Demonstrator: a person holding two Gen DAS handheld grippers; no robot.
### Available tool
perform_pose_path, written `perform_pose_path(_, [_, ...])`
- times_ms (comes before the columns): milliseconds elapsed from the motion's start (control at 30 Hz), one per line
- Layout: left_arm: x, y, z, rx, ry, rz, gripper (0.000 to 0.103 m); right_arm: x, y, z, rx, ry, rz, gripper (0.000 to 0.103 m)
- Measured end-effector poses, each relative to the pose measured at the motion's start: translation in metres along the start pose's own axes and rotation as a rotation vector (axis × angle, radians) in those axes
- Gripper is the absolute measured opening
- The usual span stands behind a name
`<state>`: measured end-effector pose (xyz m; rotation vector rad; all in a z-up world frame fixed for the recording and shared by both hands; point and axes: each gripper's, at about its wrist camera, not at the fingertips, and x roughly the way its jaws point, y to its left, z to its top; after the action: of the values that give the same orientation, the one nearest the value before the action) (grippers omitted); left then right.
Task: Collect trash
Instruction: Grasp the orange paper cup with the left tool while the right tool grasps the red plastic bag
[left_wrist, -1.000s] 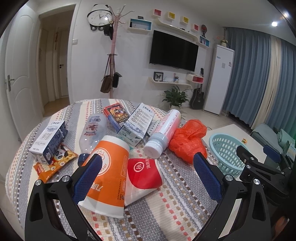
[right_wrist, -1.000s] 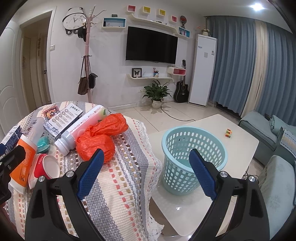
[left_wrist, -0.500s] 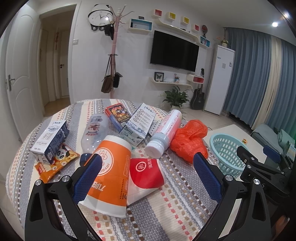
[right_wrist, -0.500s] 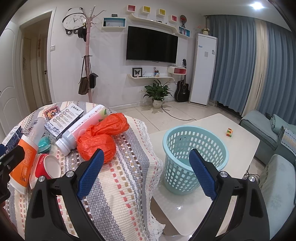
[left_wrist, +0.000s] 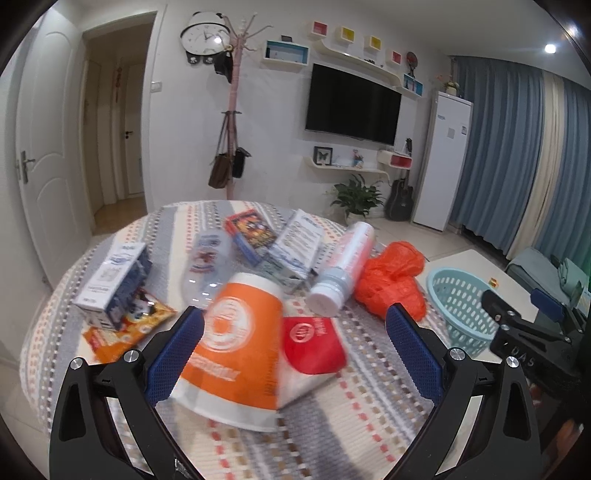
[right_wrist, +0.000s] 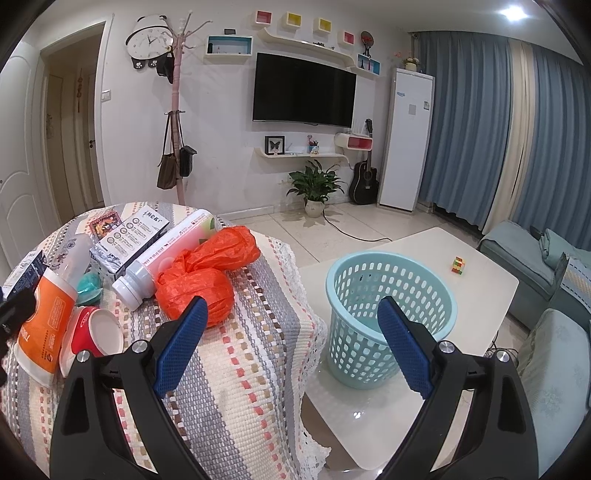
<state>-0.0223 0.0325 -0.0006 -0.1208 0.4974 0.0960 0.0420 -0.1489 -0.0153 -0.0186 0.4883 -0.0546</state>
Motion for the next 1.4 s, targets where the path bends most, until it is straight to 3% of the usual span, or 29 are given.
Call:
perform_pose_path(233, [-0.009,0.055,0.002,-0.040,0.004,0.027,0.095,0.012,0.010,0.005,-0.015,0.007,0.048,0.071])
perform_pose_path(367, [0.003,0.076,0.001,-0.056,0.076,-0.014,0.095,0.026,0.019,0.013,-0.019,-0.001,0.099,0.064])
perform_pose_path(533, [0.031,0.081,-0.005,-0.081,0.179,-0.133,0.095,0.051,0.026,0.023,-0.020,0.017,0.184,0.064])
perform_pose_path(633, [0.053,0.080,-0.013,-0.082,0.248,-0.151,0.095,0.068,0.030,0.024,-0.027,0.058,0.204,0.067])
perform_pose_path(867, [0.080,0.081,-0.026,-0.104,0.326,-0.200,0.093,0.103,0.033,0.021,-0.007,0.160,0.270,0.074])
perform_pose_path(1133, [0.078,0.083,-0.028,-0.151,0.324,-0.238,0.087,0.125,0.048,0.017,-0.010,0.247,0.337,0.081])
perform_pose_path(1400, [0.061,0.077,-0.031,-0.178,0.284,-0.267,0.083,0.133,0.060,0.013,-0.008,0.305,0.402,0.079])
